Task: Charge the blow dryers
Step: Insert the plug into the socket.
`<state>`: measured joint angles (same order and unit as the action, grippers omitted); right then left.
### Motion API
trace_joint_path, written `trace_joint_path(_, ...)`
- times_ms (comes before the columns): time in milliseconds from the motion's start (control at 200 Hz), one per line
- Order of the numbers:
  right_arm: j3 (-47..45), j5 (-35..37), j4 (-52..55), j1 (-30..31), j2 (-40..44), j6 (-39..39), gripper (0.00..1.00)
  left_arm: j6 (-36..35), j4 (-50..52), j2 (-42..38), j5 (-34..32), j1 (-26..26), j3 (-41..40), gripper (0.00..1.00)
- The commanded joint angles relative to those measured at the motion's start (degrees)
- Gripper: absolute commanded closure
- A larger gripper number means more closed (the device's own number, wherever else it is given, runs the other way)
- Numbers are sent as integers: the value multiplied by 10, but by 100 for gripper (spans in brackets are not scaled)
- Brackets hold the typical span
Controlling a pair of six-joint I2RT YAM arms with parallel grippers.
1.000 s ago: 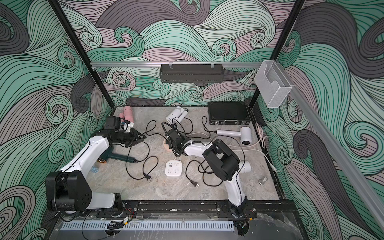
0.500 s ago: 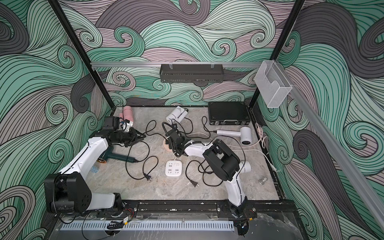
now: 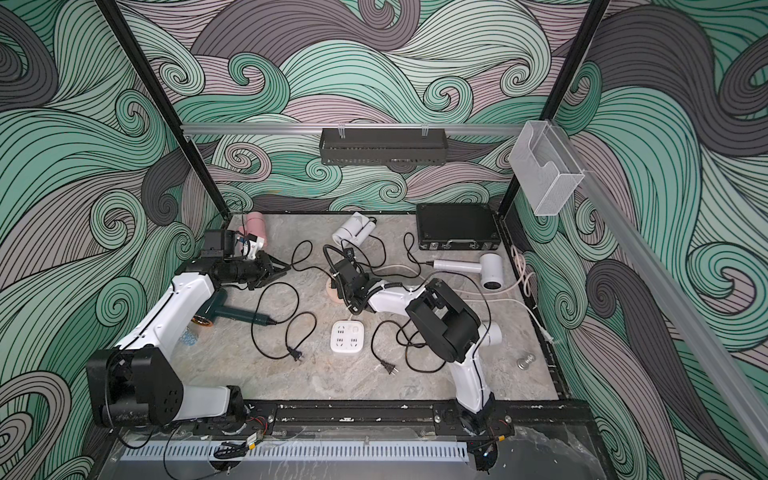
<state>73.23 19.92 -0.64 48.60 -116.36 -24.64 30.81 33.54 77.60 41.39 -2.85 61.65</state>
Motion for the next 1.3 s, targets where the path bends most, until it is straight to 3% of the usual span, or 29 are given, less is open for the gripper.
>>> trace_joint_path(0, -27, -45, 181, 28, -61, -18, 100, -20, 17, -18, 15, -4, 22, 75)
trace_joint_path(901, -6, -105, 256, 35, -85, -78, 100, -10, 6, -41, 35, -5, 26, 75)
trace_joint_path(1296, -15, -94, 259, 42, -83, -101, 100, 58, -3, -38, 56, -5, 26, 75)
